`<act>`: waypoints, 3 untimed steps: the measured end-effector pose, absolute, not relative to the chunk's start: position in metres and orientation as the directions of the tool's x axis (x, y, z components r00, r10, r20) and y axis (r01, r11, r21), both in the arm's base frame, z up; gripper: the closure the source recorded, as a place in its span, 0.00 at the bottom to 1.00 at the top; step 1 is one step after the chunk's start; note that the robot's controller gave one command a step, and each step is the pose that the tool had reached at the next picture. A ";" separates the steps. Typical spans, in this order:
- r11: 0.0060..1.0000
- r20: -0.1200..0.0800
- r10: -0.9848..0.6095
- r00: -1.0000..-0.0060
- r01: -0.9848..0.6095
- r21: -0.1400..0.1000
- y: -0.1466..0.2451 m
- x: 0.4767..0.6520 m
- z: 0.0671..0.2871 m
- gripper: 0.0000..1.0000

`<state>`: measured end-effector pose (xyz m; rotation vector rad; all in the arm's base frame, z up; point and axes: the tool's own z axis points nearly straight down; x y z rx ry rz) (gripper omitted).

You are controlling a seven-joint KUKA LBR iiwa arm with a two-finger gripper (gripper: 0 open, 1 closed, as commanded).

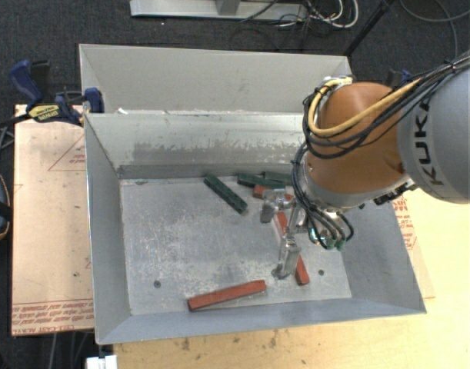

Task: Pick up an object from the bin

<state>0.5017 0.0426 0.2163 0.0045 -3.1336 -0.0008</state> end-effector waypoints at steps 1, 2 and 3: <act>1.000 0.000 -0.001 -1.000 -0.001 0.001 0.042 0.503 0.220 0.00; 1.000 -0.008 -0.027 -1.000 -0.027 0.001 0.041 0.505 0.171 0.00; 0.956 -0.007 -0.294 -0.956 -0.294 0.000 0.054 0.487 0.071 1.00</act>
Offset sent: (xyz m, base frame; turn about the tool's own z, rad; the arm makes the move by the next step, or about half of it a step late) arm 0.0005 -0.0065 -0.1364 -0.0701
